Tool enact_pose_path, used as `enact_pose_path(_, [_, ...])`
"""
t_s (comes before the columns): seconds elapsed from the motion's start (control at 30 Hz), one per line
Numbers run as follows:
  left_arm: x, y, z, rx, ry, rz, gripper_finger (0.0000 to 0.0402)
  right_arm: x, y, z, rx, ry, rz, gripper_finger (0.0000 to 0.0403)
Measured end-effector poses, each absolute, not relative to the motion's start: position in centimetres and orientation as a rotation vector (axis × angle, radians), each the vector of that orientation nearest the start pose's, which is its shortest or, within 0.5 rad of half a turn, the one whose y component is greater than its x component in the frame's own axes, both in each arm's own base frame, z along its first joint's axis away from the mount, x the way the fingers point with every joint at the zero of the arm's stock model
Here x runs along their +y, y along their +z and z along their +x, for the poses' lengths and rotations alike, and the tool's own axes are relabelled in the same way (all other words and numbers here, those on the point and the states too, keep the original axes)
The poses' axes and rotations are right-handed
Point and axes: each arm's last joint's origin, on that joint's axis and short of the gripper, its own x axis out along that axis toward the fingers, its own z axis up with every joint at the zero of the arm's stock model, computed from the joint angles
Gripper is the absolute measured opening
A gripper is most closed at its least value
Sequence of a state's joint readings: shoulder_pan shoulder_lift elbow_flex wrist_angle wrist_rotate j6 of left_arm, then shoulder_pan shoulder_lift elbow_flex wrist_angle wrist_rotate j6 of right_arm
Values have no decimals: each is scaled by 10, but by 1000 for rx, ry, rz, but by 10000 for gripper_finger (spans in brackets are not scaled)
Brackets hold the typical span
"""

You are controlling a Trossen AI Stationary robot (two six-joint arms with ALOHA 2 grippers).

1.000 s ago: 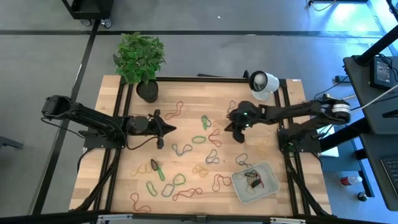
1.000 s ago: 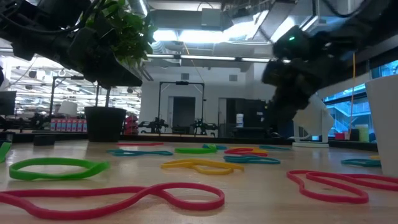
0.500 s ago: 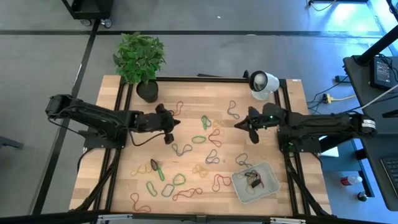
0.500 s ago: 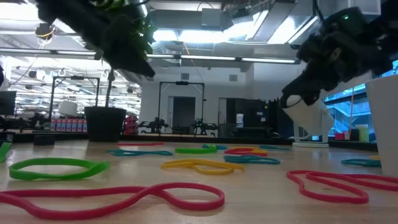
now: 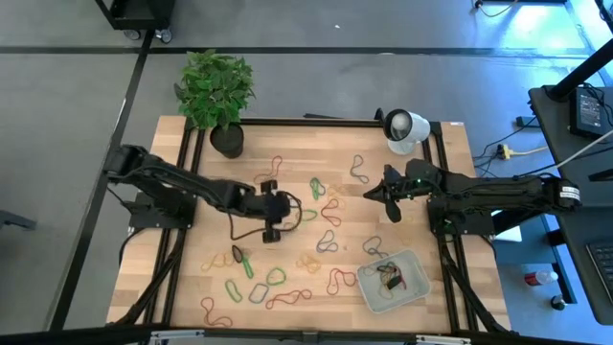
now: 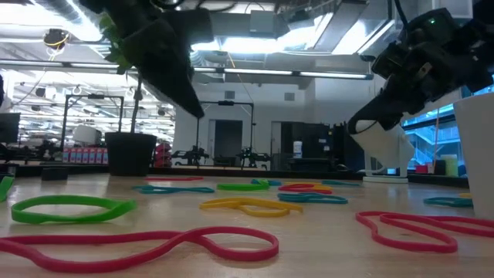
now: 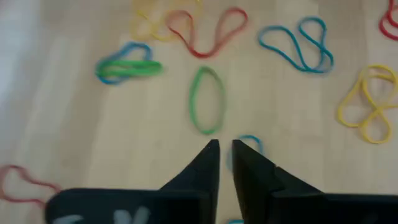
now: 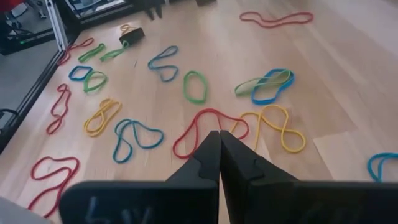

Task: Pick and place rubber bands into bin
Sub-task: Put the blue rubber band into the white bin

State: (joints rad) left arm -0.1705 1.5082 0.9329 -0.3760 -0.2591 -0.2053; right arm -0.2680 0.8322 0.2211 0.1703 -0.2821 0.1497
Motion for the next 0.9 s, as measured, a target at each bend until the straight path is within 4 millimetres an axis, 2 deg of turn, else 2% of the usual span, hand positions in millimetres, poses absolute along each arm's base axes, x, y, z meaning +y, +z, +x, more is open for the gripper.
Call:
enact_pose_path(0.23, [-59, 177, 309, 1019, 149, -32, 107, -36, 166, 160, 431, -18, 267, 7])
enact_pose_path(0.4, [-69, 156, 311, 1088, 164, -56, 128, -36, 166, 160, 433, -19, 268, 7])
enact_pose_path(0.73, [-86, 119, 312, 1191, 216, -55, 115, -36, 166, 160, 433, -23, 271, 7])
enact_pose_path(0.9, [-88, 116, 312, 1185, 265, -92, 65, -36, 166, 160, 433, -23, 271, 7])
